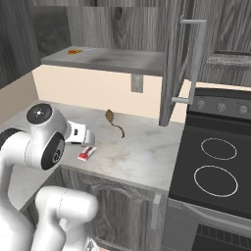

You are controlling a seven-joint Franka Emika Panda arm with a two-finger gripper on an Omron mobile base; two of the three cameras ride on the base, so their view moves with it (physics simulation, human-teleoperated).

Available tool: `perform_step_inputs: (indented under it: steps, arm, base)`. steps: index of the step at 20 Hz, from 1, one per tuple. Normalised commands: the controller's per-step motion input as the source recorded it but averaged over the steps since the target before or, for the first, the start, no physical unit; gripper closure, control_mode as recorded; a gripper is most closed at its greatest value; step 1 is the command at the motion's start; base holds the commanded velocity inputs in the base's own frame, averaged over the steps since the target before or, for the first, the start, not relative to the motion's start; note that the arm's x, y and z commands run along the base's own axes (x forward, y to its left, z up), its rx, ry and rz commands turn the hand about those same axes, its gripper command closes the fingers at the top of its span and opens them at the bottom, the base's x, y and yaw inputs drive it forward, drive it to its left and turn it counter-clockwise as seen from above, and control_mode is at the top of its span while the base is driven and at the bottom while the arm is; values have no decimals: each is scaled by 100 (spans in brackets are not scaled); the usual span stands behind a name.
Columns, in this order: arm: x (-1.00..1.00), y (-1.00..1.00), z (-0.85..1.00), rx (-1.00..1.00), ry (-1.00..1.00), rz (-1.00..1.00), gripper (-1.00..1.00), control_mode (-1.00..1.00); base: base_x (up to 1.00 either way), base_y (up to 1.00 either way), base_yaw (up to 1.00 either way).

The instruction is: Pick the honey bottle and bar from the counter and place them in the cabinets closest to them.

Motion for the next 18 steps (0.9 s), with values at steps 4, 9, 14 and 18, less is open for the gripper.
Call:
perform_step_inputs:
  steps: [4, 9, 14, 18]
  arm:
    - [40, 22, -43, 8, 2, -6, -100, -100]
    - [46, 22, -40, 4, 1, -7, -100, -100]
    - [46, 17, -40, 4, 1, -6, -100, -100]
    - [51, 19, -38, 3, 2, -6, -100, -100]
  base:
    - [0, 0, 0]
    - [0, 0, 0]
    - [0, 0, 0]
    - [0, 0, 0]
